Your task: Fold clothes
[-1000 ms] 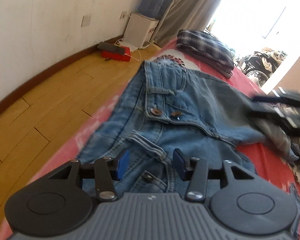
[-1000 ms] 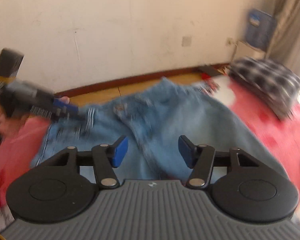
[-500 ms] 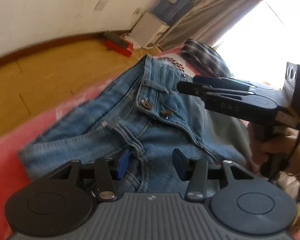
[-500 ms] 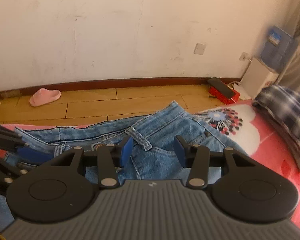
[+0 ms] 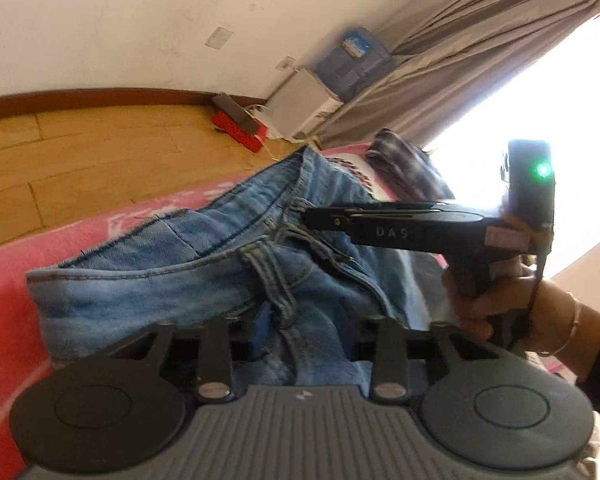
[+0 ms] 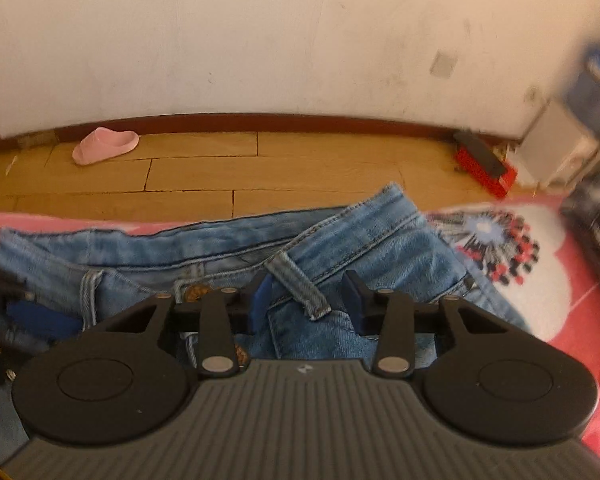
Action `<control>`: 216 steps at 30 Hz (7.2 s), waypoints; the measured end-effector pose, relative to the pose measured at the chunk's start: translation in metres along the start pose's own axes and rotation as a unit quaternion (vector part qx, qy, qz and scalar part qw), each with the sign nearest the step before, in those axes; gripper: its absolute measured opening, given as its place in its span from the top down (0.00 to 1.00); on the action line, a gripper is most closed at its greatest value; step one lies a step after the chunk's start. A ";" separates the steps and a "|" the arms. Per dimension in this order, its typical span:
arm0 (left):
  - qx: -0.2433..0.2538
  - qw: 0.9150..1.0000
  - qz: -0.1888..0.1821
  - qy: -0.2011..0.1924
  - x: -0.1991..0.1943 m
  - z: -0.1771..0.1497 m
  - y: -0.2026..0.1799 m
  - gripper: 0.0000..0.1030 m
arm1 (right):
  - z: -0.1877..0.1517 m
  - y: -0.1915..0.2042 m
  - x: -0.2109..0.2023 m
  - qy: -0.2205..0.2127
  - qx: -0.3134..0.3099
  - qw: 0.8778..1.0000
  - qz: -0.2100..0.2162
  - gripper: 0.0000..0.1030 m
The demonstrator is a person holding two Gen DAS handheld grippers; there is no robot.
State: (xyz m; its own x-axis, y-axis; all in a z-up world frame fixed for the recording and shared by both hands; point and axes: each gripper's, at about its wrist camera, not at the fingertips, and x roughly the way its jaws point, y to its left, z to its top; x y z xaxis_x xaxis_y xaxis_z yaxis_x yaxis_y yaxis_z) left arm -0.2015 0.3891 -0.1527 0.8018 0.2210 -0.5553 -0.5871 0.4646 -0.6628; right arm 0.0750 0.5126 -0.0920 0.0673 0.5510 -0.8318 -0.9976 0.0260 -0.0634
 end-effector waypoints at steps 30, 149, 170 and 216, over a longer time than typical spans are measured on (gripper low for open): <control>-0.024 0.997 0.044 -0.063 -0.040 0.036 0.021 0.98 | 0.031 0.003 0.008 -0.068 0.072 0.995 -0.010 0.99; 0.493 0.821 -0.076 0.278 -0.036 -0.174 -0.187 0.54 | -0.638 0.215 -0.454 -0.113 0.593 0.630 -0.488 0.88; 0.432 0.864 0.050 0.254 -0.072 -0.098 -0.110 0.54 | -0.566 0.171 -0.397 -0.132 0.485 0.778 -0.377 0.86; 0.058 0.991 0.120 0.018 -0.106 0.058 0.006 0.94 | -0.368 0.223 -0.280 -0.068 0.081 0.984 -0.140 0.95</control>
State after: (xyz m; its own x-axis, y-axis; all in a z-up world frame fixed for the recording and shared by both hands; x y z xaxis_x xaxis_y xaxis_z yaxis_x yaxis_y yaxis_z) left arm -0.2836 0.4184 -0.0682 0.6354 0.3067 -0.7087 -0.7416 0.4984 -0.4492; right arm -0.1616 0.0570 -0.0759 0.3483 0.6093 -0.7124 -0.9300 0.3195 -0.1814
